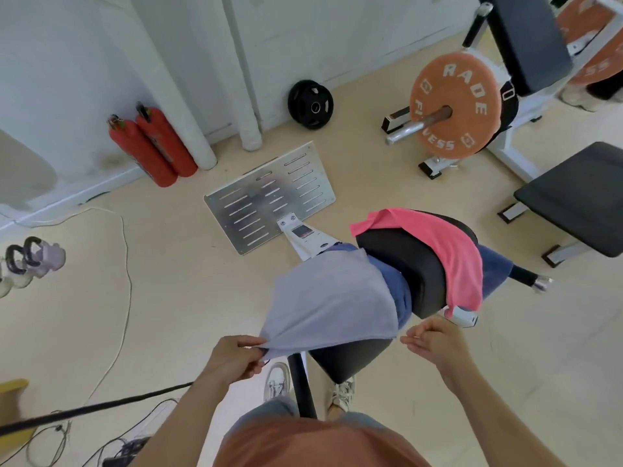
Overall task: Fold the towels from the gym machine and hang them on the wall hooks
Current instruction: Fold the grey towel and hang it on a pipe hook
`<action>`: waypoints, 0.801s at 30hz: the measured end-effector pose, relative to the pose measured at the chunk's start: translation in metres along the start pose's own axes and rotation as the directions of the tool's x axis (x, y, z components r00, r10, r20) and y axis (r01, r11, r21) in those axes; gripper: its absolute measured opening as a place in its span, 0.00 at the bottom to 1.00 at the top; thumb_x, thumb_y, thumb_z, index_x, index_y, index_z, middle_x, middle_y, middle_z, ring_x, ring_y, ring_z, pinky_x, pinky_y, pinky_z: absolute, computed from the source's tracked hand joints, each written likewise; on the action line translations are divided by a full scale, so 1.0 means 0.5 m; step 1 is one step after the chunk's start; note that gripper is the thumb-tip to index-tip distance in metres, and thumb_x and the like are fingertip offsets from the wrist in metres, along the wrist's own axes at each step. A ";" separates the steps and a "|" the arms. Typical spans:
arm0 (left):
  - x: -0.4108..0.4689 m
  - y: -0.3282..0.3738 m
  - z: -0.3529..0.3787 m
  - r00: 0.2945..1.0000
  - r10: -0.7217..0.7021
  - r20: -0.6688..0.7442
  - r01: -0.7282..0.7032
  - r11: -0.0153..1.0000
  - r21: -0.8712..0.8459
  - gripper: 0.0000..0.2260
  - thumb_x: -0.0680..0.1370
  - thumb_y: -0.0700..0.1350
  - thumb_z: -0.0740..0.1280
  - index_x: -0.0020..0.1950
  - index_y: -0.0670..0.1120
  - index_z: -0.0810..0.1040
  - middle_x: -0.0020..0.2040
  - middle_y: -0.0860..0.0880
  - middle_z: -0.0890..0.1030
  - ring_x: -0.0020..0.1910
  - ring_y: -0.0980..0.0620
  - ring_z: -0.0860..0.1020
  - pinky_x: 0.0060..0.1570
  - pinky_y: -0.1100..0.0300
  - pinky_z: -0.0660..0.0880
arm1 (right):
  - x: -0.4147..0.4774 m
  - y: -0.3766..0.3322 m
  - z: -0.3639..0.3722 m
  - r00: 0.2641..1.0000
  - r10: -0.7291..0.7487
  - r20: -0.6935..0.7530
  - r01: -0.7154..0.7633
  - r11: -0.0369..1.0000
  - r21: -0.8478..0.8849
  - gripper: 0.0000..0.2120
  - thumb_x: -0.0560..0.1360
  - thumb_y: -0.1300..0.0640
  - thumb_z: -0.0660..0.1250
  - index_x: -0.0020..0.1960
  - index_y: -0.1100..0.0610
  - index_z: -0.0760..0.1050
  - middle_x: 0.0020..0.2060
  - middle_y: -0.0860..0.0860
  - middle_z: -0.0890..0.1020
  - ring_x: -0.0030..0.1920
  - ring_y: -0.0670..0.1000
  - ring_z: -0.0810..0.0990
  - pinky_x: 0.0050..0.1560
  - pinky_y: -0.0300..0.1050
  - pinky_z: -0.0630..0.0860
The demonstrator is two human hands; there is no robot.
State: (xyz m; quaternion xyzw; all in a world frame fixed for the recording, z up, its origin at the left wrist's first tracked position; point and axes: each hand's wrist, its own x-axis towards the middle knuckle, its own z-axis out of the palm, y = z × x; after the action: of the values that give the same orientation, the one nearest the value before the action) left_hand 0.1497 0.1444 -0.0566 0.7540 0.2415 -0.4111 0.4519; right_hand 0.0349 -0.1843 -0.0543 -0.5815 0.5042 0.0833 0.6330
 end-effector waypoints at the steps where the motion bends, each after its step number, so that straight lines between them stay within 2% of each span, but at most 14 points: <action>1: 0.003 0.000 -0.003 1.000 0.006 0.003 -0.006 1.000 0.013 0.09 0.71 0.32 0.68 0.49 0.39 0.81 0.30 0.42 0.80 0.27 0.48 0.75 0.31 0.60 0.75 | 0.004 -0.004 0.000 0.999 0.037 -0.006 -0.037 0.999 0.012 0.13 0.76 0.75 0.54 0.37 0.64 0.71 0.41 0.63 0.78 0.40 0.60 0.82 0.44 0.47 0.78; 4: 0.008 0.007 -0.007 0.999 0.028 0.015 -0.029 0.999 0.020 0.06 0.70 0.34 0.72 0.45 0.39 0.83 0.33 0.42 0.82 0.29 0.49 0.77 0.37 0.58 0.79 | 0.017 -0.010 0.011 0.986 0.163 0.014 -0.163 0.987 -0.009 0.05 0.79 0.62 0.61 0.52 0.63 0.74 0.47 0.58 0.79 0.48 0.59 0.80 0.51 0.55 0.77; 5: 0.007 0.010 -0.007 0.999 0.035 0.024 -0.035 0.999 0.018 0.04 0.70 0.37 0.73 0.44 0.38 0.84 0.34 0.42 0.82 0.31 0.49 0.78 0.39 0.56 0.79 | 0.021 -0.008 0.019 0.979 0.198 0.039 -0.197 0.980 -0.037 0.10 0.79 0.54 0.63 0.57 0.59 0.73 0.50 0.55 0.78 0.53 0.58 0.79 0.55 0.57 0.77; 7: 0.008 0.011 -0.005 0.999 0.029 0.030 -0.029 1.000 -0.003 0.10 0.72 0.44 0.73 0.42 0.36 0.84 0.34 0.42 0.81 0.32 0.48 0.78 0.40 0.55 0.78 | 0.023 0.000 0.039 0.967 0.236 0.095 -0.233 0.972 -0.042 0.17 0.76 0.43 0.65 0.59 0.52 0.71 0.55 0.52 0.77 0.59 0.56 0.76 0.59 0.60 0.75; 9: 0.010 0.007 0.001 1.000 0.022 -0.017 -0.022 0.999 -0.049 0.13 0.74 0.48 0.71 0.42 0.36 0.83 0.34 0.41 0.82 0.32 0.47 0.78 0.38 0.57 0.77 | 0.025 0.011 0.061 0.956 0.264 0.132 -0.268 0.963 0.019 0.18 0.75 0.40 0.65 0.60 0.48 0.70 0.57 0.50 0.76 0.61 0.55 0.74 0.61 0.60 0.73; 12: 0.012 -0.009 0.014 0.995 0.029 -0.094 -0.035 0.997 -0.064 0.07 0.76 0.43 0.69 0.44 0.39 0.84 0.36 0.43 0.83 0.31 0.49 0.80 0.34 0.61 0.76 | 0.035 0.027 0.087 0.945 0.288 0.155 -0.310 0.939 0.149 0.18 0.75 0.44 0.67 0.61 0.51 0.71 0.56 0.50 0.79 0.59 0.54 0.76 0.58 0.57 0.74; 15: 0.013 -0.023 0.020 0.994 0.017 -0.109 -0.026 0.996 -0.088 0.05 0.74 0.40 0.71 0.47 0.40 0.82 0.35 0.43 0.83 0.33 0.47 0.81 0.33 0.62 0.74 | 0.045 0.035 0.103 0.943 0.311 0.116 -0.332 0.896 0.296 0.14 0.76 0.53 0.68 0.59 0.57 0.74 0.54 0.52 0.80 0.53 0.53 0.79 0.51 0.50 0.75; 18: 0.013 -0.025 0.020 0.991 0.005 -0.131 -0.023 0.990 -0.139 0.03 0.73 0.37 0.71 0.46 0.41 0.81 0.36 0.42 0.82 0.31 0.47 0.82 0.31 0.62 0.75 | 0.052 0.035 0.105 0.931 0.351 0.099 -0.362 0.852 0.378 0.10 0.76 0.63 0.68 0.56 0.60 0.73 0.45 0.54 0.79 0.40 0.50 0.76 0.34 0.37 0.74; 20: 0.016 -0.027 0.016 0.990 0.005 -0.140 -0.029 0.985 -0.169 0.03 0.74 0.34 0.70 0.46 0.40 0.81 0.36 0.41 0.82 0.28 0.50 0.82 0.27 0.65 0.75 | 0.053 0.027 0.097 0.921 0.370 0.124 -0.389 0.839 0.381 0.06 0.76 0.67 0.66 0.52 0.62 0.73 0.41 0.54 0.78 0.37 0.48 0.75 0.23 0.32 0.72; 22: 0.019 -0.029 0.011 0.989 0.005 -0.148 -0.034 0.980 -0.197 0.05 0.73 0.31 0.69 0.46 0.38 0.82 0.36 0.40 0.82 0.27 0.51 0.81 0.26 0.66 0.76 | 0.058 0.021 0.087 0.914 0.377 0.154 -0.405 0.809 0.426 0.02 0.76 0.69 0.65 0.48 0.66 0.73 0.42 0.56 0.77 0.39 0.50 0.75 0.25 0.34 0.77; 24: 0.019 -0.032 0.010 0.989 0.001 -0.149 -0.033 0.976 -0.215 0.06 0.73 0.29 0.68 0.45 0.37 0.82 0.37 0.39 0.82 0.27 0.51 0.81 0.27 0.67 0.76 | 0.054 0.012 0.079 0.902 0.384 0.198 -0.429 0.742 0.515 0.02 0.76 0.70 0.63 0.48 0.67 0.73 0.45 0.59 0.77 0.45 0.53 0.76 0.31 0.42 0.81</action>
State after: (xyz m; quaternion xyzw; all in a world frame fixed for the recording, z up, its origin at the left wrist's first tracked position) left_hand 0.1410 0.1476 -0.0735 0.7306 0.3114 -0.3214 0.5157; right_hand 0.0652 -0.1630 -0.0856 -0.2485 0.5956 0.0950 0.7580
